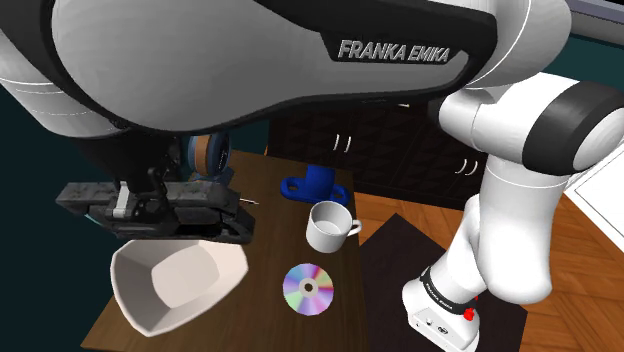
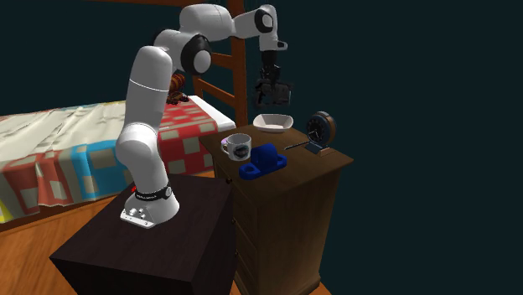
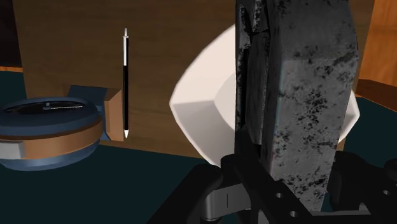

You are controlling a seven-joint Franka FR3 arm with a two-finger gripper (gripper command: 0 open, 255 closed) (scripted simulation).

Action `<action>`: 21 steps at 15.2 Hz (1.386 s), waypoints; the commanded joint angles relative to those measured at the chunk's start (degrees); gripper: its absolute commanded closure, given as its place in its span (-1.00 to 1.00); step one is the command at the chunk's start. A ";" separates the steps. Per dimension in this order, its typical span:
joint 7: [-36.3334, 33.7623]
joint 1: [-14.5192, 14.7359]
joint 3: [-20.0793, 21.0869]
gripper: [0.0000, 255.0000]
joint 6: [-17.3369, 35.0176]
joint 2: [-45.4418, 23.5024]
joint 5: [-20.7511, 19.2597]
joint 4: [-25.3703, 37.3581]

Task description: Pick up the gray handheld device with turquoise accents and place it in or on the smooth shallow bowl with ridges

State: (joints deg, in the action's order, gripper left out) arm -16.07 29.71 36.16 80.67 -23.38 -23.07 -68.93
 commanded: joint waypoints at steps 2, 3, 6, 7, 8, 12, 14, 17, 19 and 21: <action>-0.41 -0.96 0.08 1.00 2.80 0.88 0.51 -3.57; -0.54 -1.23 0.09 1.00 3.67 1.09 0.64 -4.66; -0.94 -1.92 0.10 1.00 6.20 1.59 0.91 -7.71; -1.08 -2.12 0.09 1.00 7.02 1.71 0.97 -8.66; -1.22 -2.31 0.08 1.00 7.83 1.81 1.02 -9.59; -1.79 -2.92 0.02 1.00 10.96 2.05 1.08 -13.02; -1.97 -3.08 -0.01 1.00 11.88 2.07 1.07 -14.00; -1.97 -3.07 -0.02 1.00 11.88 2.06 1.07 -13.99; -1.97 -3.07 -0.02 1.00 11.88 2.06 1.07 -13.99; -1.98 -3.06 -0.02 -1.00 11.88 2.06 1.07 -13.98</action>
State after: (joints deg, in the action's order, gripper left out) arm -18.05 26.64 36.14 92.54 -21.32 -22.00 -82.95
